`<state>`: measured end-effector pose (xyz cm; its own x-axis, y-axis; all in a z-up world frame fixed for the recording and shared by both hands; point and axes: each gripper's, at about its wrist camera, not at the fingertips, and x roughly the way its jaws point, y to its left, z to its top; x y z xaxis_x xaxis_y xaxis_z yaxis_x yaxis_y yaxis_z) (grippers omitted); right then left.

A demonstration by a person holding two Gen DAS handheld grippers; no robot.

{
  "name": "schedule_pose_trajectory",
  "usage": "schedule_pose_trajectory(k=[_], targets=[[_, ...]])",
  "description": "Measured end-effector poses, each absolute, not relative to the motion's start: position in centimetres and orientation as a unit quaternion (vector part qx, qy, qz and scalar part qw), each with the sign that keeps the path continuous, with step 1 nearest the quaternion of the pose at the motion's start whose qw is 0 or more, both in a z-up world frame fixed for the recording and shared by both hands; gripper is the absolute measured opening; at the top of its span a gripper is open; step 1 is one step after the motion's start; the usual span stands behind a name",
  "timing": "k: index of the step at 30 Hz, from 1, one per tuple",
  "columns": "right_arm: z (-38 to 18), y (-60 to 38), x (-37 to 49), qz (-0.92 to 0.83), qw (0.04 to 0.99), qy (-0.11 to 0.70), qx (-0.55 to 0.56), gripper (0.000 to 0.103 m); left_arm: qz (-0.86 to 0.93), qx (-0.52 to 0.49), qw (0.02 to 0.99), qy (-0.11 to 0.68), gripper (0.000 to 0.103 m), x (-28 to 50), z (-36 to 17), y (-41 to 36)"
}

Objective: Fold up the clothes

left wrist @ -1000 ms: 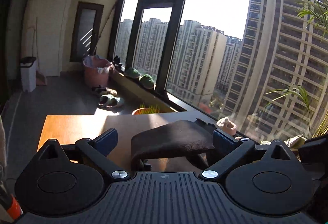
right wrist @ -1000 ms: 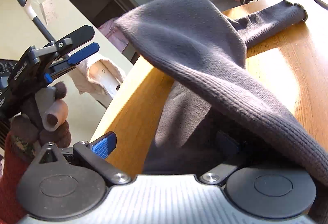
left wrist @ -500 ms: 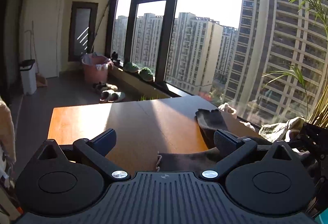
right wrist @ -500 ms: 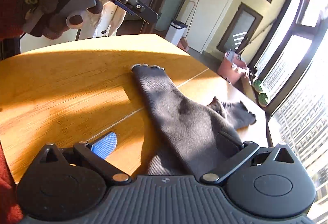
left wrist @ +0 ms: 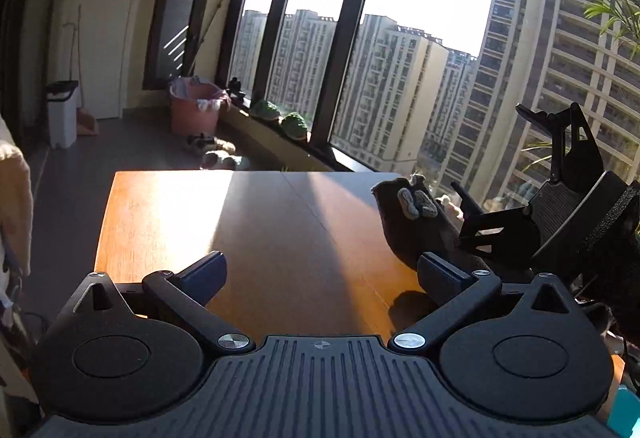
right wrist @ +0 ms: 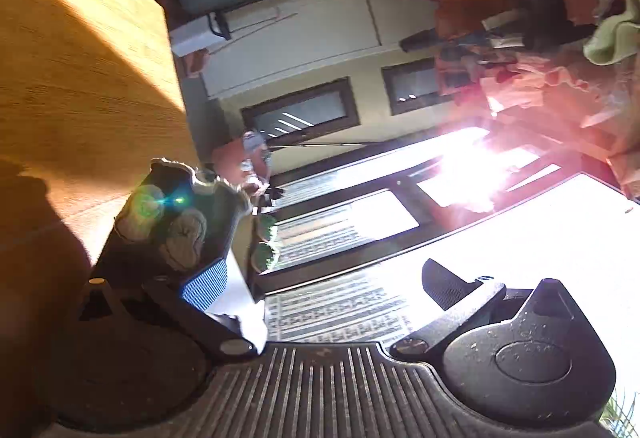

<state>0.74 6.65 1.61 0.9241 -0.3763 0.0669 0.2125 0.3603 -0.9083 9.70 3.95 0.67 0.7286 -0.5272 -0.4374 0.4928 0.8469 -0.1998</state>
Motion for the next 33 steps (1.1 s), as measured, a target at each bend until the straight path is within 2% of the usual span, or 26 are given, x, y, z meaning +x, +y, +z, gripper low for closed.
schedule_pose_trajectory(k=[2, 4, 8, 10, 13, 15, 19, 25, 29, 31, 33], targets=[[4.7, 1.6, -0.2, -0.183, 0.895, 0.131, -0.386, 0.103, -0.296, -0.023, 0.922, 0.250, 0.103, 10.2, 0.4, 1.7], [6.0, -4.0, -1.6, -0.084, 0.956, 0.219, -0.177, 0.103, -0.309, -0.015, 0.916, 0.255, 0.103, 10.7, 0.1, -0.2], [1.9, -12.5, -0.8, 0.033, 0.935, 0.335, 0.108, 0.103, -0.318, -0.017, 0.912, 0.259, 0.103, 11.3, -0.1, -2.2], [-0.3, -13.1, 1.1, 0.068, 0.919, 0.359, 0.150, 0.103, -0.312, -0.016, 0.916, 0.251, 0.103, 10.7, 0.1, -1.5], [-1.0, -8.7, 3.5, 0.154, 0.917, 0.358, 0.084, 0.103, -0.292, -0.019, 0.927, 0.236, 0.103, 9.8, 0.4, 0.9], [0.2, -5.4, 3.3, 0.273, 0.888, 0.367, 0.042, 0.103, -0.271, -0.031, 0.932, 0.237, 0.103, 9.3, 0.6, 3.2], [1.6, -2.7, -1.8, 0.437, 0.824, 0.355, -0.060, 0.103, -0.235, -0.057, 0.936, 0.258, 0.103, 7.9, 0.8, 7.6], [2.2, -8.4, -1.5, 0.391, 0.852, 0.321, -0.136, 0.103, -0.216, -0.030, 0.932, 0.290, 0.103, 3.6, 0.5, 10.0], [3.6, -12.7, 0.9, 0.328, 0.885, 0.298, -0.140, 0.103, -0.237, 0.135, 0.916, 0.295, 0.103, -1.8, -0.3, 5.3], [3.7, -14.2, 1.4, 0.314, 0.895, 0.294, -0.118, 0.103, -0.250, 0.256, 0.893, 0.273, 0.102, -4.6, -1.4, 1.9], [3.5, -14.8, 1.7, 0.304, 0.901, 0.294, -0.103, 0.103, -0.272, 0.333, 0.867, 0.252, 0.102, -6.6, -2.7, -0.7]])
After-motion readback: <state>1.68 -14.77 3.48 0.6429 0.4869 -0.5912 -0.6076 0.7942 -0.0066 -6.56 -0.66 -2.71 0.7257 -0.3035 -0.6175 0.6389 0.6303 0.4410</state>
